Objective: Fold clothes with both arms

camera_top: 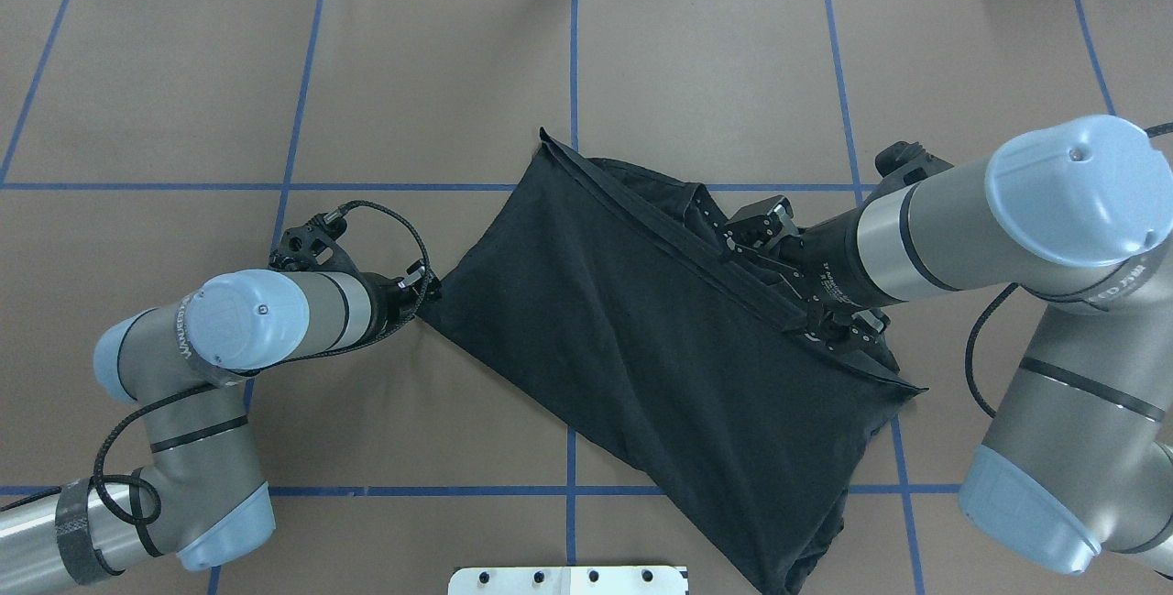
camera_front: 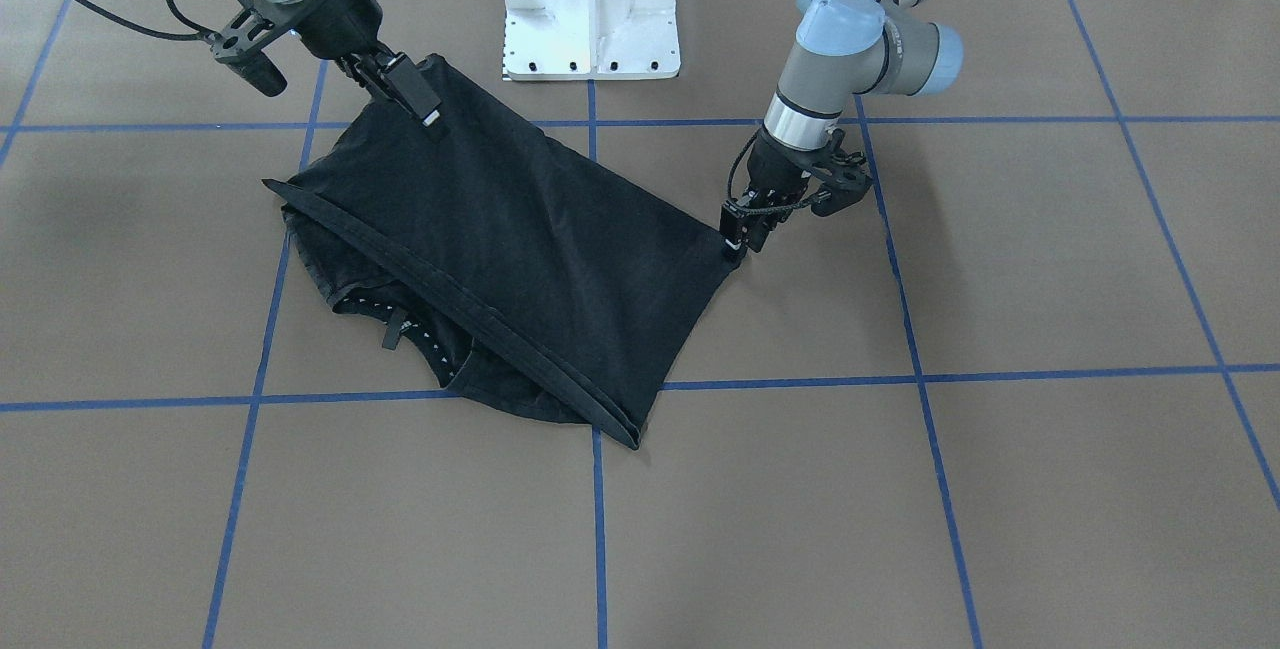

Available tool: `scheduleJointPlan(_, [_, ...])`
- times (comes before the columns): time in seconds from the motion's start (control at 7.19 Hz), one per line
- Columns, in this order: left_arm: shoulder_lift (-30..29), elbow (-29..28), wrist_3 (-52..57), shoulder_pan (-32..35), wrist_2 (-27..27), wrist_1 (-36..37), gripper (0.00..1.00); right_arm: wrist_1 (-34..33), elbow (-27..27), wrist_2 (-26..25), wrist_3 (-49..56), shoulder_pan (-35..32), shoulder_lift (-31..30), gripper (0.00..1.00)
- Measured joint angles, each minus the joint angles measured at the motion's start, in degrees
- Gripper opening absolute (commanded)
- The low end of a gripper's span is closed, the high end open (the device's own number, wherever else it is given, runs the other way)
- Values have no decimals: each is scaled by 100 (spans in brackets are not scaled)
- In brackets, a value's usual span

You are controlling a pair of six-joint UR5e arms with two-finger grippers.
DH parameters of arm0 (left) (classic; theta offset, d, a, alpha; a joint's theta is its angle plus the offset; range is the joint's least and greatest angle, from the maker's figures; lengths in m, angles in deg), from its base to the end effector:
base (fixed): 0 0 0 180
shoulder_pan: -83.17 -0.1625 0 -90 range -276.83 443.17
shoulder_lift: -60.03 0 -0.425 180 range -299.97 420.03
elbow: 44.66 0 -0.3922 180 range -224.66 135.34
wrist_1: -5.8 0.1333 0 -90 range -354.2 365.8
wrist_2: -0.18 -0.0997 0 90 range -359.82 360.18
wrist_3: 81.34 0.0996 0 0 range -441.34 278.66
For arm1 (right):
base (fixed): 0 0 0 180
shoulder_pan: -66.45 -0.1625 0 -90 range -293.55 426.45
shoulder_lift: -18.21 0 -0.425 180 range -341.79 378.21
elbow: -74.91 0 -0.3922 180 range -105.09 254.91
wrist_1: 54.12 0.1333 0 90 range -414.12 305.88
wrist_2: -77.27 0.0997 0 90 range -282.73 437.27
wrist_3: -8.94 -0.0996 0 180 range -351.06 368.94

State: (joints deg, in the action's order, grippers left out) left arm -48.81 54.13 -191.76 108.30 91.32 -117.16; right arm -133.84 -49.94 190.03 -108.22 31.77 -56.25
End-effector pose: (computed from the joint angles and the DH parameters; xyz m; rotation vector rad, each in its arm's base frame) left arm 0.5059 -0.3824 0.3449 0.0261 1.0826 -0.7075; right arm -0.3513 -0.3583 0.2279 -0.2974 -1.0929 0.7556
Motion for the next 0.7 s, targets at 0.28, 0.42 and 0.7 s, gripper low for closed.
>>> scheduleJointPlan(0.28, [4, 0, -15, -12, 0, 0, 0, 0, -4, 6, 0, -21, 10, 100])
scheduleJointPlan(0.42, [12, 0, -20, -12, 0, 0, 0, 1, -4, 8, 0, -25, 12, 100])
scheduleJointPlan(0.7, [37, 6, -23, -15, -2, 2, 0, 1, -4, 9, 0, -32, 16, 100])
